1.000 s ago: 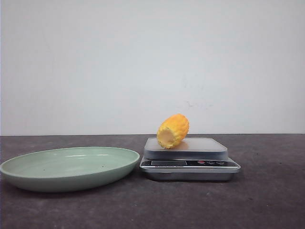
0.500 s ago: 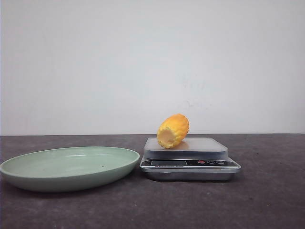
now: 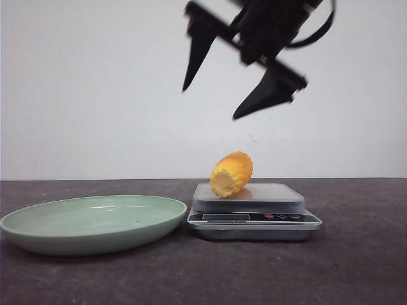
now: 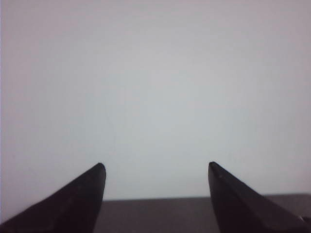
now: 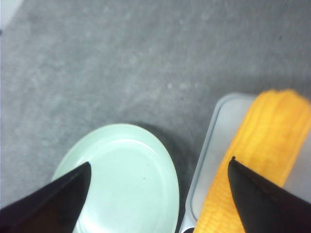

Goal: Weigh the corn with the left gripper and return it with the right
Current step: 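Lower the right gripper onto the corn on the scale and grasp it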

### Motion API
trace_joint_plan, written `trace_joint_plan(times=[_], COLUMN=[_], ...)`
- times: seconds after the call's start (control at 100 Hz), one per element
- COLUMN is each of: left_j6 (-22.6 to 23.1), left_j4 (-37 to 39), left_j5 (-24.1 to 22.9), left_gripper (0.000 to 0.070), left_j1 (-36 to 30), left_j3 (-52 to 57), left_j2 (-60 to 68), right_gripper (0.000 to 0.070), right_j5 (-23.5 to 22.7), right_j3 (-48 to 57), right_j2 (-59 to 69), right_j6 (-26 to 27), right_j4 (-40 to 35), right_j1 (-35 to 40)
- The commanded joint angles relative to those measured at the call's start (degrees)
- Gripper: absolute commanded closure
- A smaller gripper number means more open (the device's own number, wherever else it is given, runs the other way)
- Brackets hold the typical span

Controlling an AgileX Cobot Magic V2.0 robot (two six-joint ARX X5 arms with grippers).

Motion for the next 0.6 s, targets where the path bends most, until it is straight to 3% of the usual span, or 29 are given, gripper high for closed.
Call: trace_joint_plan(times=[0.0,0.18,0.4,0.59], left_j6=[0.22,0.13,-1.16,-1.4], left_j4=[-2.82,-2.82,-2.8,-2.82], left_j5=[0.13,0.37,6.05,7.63], left_gripper=[0.0317,0.0318,0.0318,0.0318], left_j1=[-0.37,-0.37,-0.55,-0.55], left_j3=[0.39,-3.06,-4.17,-4.17], left_j2=[0.35,0.35,0.35,0.35], right_gripper=[0.0163,0.0168,0.0168,0.0168], right_j5=[1.07,5.88,9.31,7.45], right_j3=[0.66,0.66,0.66,0.66], right_j2=[2.54,6.08,7.02,9.01], right_j6=[4.35,5.97,5.95,5.95], right_j4=[0.63,0.13,-2.56,-3.69], right_j1=[0.13,-0.5,-0.61,-0.57])
